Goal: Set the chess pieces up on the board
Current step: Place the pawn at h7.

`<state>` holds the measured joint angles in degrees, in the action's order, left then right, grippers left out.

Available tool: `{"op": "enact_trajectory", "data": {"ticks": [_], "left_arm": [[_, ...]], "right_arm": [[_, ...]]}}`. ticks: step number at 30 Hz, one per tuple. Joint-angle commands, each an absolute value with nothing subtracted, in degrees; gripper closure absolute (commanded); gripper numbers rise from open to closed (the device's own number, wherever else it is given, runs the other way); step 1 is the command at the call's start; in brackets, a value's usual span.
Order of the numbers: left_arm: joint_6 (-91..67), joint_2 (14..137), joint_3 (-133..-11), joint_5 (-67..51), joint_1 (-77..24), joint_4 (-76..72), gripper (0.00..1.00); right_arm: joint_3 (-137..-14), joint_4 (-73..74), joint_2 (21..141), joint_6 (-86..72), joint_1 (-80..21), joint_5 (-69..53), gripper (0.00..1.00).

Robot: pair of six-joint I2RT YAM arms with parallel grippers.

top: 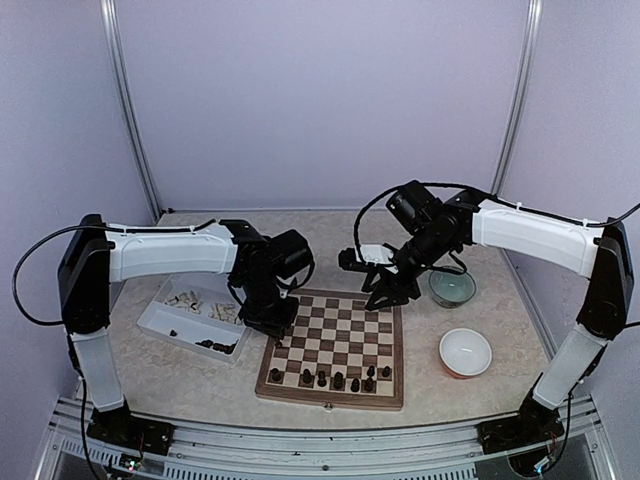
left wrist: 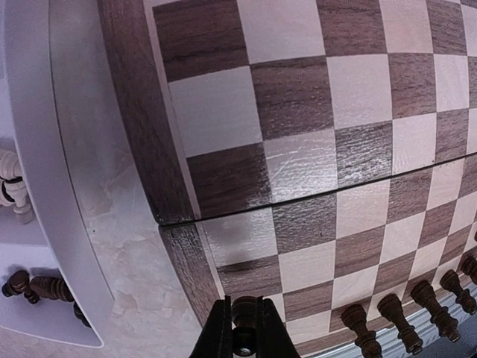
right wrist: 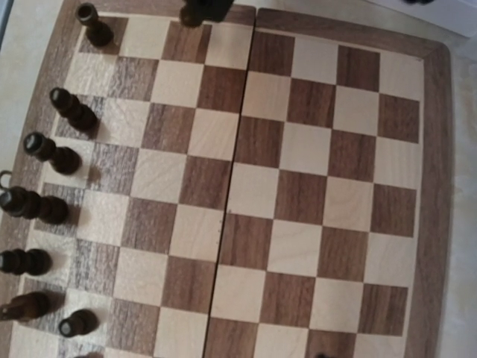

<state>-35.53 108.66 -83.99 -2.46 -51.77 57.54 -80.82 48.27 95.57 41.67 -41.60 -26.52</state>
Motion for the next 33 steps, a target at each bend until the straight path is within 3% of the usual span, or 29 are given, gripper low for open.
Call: {"op": "enact_trajectory", "data": {"ticks": [1, 33], "left_arm": [[-34.9, 109.8, -85.6, -4.5, -53.0, 58.0, 0.98], [-36.9, 110.1, -80.7, -3.0, -55.6, 58.0, 0.93]], "right_arm": [[-80.3, 48.0, 95.4, 41.3, -41.6, -26.3, 0.56], [-80.3, 48.3, 95.7, 41.0, -41.6, -26.3, 0.56]]}}
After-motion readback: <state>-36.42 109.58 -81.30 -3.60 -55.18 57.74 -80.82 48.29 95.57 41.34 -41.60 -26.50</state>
